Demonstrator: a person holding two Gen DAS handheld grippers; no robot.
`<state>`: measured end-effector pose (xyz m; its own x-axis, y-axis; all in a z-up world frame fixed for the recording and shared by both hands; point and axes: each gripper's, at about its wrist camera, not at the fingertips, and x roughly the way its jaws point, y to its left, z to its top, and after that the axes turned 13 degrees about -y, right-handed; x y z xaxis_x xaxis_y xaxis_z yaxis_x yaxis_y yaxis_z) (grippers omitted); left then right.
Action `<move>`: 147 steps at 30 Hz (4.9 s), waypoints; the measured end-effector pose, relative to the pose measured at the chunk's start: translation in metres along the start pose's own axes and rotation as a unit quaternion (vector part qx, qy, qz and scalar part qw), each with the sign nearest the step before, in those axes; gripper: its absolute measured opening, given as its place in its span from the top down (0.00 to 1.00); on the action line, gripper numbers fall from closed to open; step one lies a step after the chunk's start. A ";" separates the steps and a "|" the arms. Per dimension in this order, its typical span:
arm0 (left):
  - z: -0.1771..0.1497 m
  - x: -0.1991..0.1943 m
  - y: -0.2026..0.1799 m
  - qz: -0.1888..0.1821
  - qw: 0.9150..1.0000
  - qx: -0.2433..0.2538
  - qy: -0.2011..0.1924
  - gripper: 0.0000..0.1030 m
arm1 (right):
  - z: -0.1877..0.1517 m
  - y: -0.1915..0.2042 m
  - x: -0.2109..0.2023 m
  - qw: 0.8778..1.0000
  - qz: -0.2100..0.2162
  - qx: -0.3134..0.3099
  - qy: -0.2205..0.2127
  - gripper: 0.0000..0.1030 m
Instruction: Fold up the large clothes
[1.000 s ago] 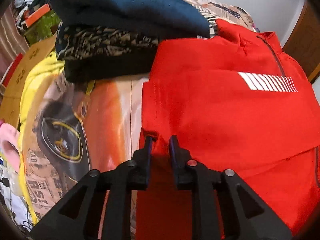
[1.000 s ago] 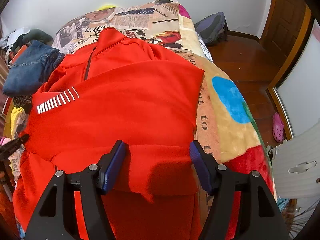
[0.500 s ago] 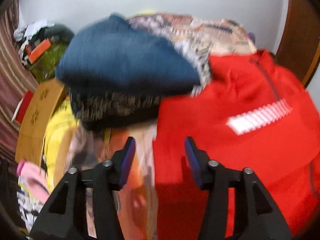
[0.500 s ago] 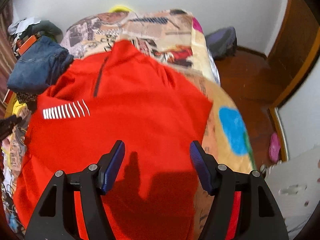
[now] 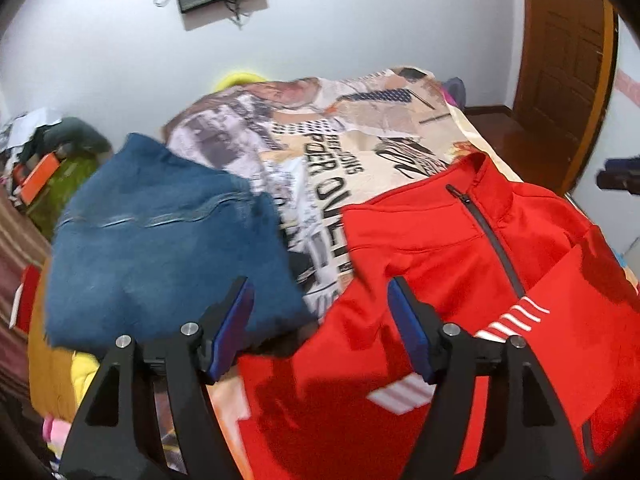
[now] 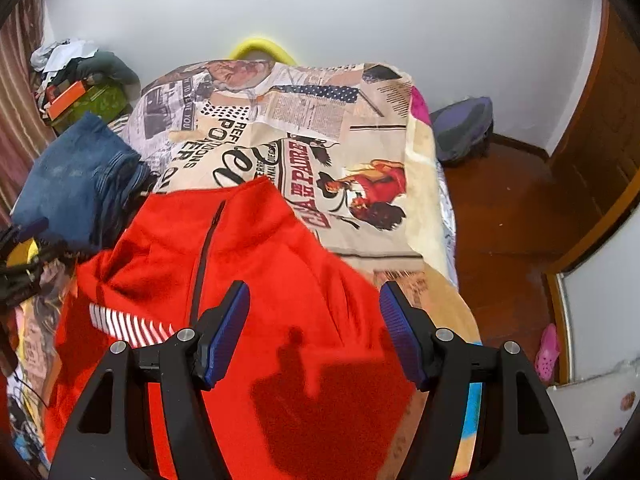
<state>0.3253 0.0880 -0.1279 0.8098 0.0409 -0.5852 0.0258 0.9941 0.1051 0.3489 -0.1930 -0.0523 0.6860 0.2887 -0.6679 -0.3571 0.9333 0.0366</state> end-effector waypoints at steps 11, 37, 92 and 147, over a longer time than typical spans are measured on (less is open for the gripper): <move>-0.010 0.104 -0.016 -0.071 0.990 -0.074 0.099 0.34 | 0.007 -0.009 0.100 0.996 0.019 0.004 0.081 0.38; 0.037 0.094 -0.031 -0.067 0.994 -0.071 0.038 0.97 | 0.027 -0.014 0.083 0.996 0.055 0.070 0.008 0.94; -0.113 -0.118 -0.011 -0.097 0.992 -0.051 0.060 0.48 | -0.108 0.066 -0.081 0.994 0.107 -0.007 0.006 0.43; -0.062 -0.058 -0.026 -0.121 0.987 -0.093 0.051 0.66 | -0.073 0.063 -0.046 0.996 0.093 0.009 0.005 0.83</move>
<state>0.2417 0.0658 -0.1462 0.7297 -0.1995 -0.6540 0.0958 0.9769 -0.1911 0.2484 -0.1629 -0.0733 0.6035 0.4541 -0.6554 -0.4651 0.8682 0.1733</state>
